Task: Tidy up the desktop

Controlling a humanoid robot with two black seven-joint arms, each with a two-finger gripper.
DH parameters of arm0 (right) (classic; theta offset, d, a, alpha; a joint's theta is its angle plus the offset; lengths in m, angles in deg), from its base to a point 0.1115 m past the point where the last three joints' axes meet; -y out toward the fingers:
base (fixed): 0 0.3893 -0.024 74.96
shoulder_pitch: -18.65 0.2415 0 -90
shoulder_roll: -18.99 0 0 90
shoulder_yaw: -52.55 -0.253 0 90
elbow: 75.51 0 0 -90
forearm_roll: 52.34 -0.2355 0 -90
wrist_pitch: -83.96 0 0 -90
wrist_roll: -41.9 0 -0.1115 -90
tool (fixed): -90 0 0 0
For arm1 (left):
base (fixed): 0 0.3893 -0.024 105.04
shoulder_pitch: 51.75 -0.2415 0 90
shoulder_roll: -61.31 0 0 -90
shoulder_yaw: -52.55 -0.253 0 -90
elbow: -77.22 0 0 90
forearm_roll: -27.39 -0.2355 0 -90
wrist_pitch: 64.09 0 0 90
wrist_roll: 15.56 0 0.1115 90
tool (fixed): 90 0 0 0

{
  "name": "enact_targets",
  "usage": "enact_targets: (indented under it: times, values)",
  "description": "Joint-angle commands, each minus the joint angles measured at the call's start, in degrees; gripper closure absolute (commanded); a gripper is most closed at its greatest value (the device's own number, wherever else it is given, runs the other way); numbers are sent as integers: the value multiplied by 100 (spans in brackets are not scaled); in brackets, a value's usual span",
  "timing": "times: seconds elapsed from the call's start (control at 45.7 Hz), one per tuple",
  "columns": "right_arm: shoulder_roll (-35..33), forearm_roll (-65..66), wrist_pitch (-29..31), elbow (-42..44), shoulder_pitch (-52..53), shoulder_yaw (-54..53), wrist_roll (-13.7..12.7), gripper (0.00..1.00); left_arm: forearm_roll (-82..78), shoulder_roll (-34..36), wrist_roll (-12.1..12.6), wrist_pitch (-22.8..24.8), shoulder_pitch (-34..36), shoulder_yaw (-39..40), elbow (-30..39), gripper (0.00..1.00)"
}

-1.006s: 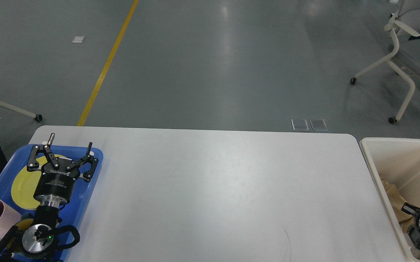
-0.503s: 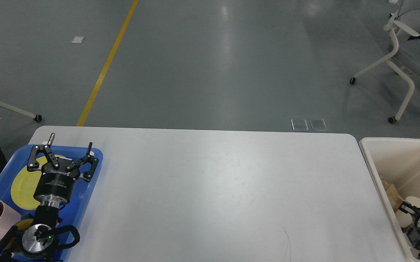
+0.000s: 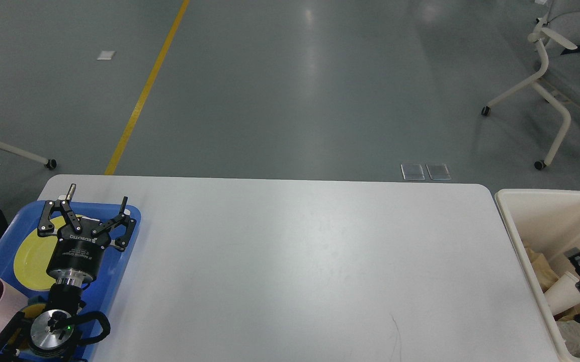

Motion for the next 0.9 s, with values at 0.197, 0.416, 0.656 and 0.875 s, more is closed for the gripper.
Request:
enact_targets:
  times: [0.197, 0.416, 0.656, 0.875]
  values:
    - [-1338, 9, 68, -2376, 218, -3815, 104, 0, -5, 0, 3, 2, 0, 0, 0, 4]
    - [-1277, 263, 445, -4107, -1266, -7402, 482, 0, 3, 0, 3, 2, 0, 0, 0, 4]
    - [-144, 984, 920, -5190, -2374, -8713, 1545, 0, 3, 0, -6, 2, 0, 0, 0, 4]
    - [454, 1292, 929, -5436, -2797, -8846, 2126, 0, -5, 0, 3, 2, 0, 9, 0, 4]
